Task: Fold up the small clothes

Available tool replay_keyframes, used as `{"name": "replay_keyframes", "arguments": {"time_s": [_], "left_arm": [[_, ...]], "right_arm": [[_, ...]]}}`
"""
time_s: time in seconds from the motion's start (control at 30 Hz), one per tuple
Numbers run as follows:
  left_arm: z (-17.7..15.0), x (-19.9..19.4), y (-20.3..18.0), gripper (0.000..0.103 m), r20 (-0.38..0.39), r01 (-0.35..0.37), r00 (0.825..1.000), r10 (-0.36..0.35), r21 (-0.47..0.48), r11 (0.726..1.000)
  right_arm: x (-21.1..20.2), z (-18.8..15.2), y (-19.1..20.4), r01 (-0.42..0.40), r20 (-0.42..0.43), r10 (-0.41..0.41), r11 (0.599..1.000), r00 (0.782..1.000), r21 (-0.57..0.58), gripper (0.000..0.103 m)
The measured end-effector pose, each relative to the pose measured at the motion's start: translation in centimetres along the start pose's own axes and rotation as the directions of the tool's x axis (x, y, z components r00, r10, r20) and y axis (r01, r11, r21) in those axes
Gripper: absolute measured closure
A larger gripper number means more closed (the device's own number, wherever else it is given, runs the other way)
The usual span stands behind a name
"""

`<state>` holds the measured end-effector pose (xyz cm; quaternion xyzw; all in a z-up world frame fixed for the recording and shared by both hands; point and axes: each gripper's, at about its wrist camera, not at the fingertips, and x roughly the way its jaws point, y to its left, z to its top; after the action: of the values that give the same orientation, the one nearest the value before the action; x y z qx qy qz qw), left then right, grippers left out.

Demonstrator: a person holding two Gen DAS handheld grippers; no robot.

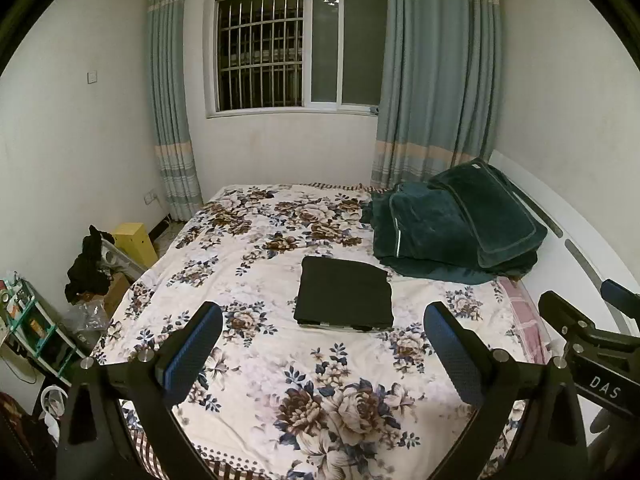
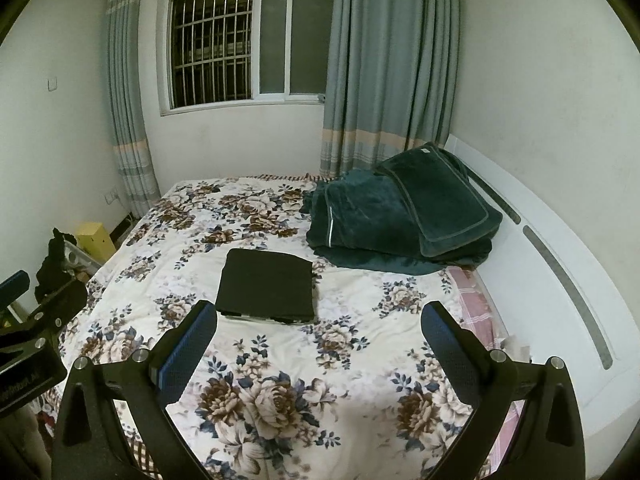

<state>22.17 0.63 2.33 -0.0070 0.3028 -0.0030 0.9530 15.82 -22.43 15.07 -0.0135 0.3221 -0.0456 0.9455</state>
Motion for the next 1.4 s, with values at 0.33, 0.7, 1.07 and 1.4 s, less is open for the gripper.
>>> {"name": "replay_keyframes", "arguments": {"time_s": [0.33, 0.7, 1.07, 1.4], "left_arm": [[0.19, -0.43, -0.12, 0.000, 0.007, -0.004, 1.000, 0.004, 0.002, 1.000], [-0.02, -0.73, -0.65, 0.000, 0.012, -0.018, 1.000, 0.018, -0.002, 1.000], [-0.13, -0.95, -0.86, 0.000, 0.015, -0.029, 0.999, 0.029, -0.001, 1.000], [-0.16, -0.97, -0.82, 0.000, 0.015, -0.029, 0.999, 0.029, -0.003, 1.000]], "right_arm": [[-0.08, -0.01, 0.02, -0.001, 0.001, 0.001, 1.000, 1.000, 0.001, 0.000], [-0.09, -0.08, 0.00, -0.003, 0.000, 0.003, 1.000, 1.000, 0.003, 0.000], [-0.13, -0.21, 0.14, -0.005, -0.001, 0.005, 1.000, 1.000, 0.000, 0.000], [-0.27, -0.40, 0.17, -0.002, 0.000, 0.002, 1.000, 1.000, 0.002, 0.000]]}}
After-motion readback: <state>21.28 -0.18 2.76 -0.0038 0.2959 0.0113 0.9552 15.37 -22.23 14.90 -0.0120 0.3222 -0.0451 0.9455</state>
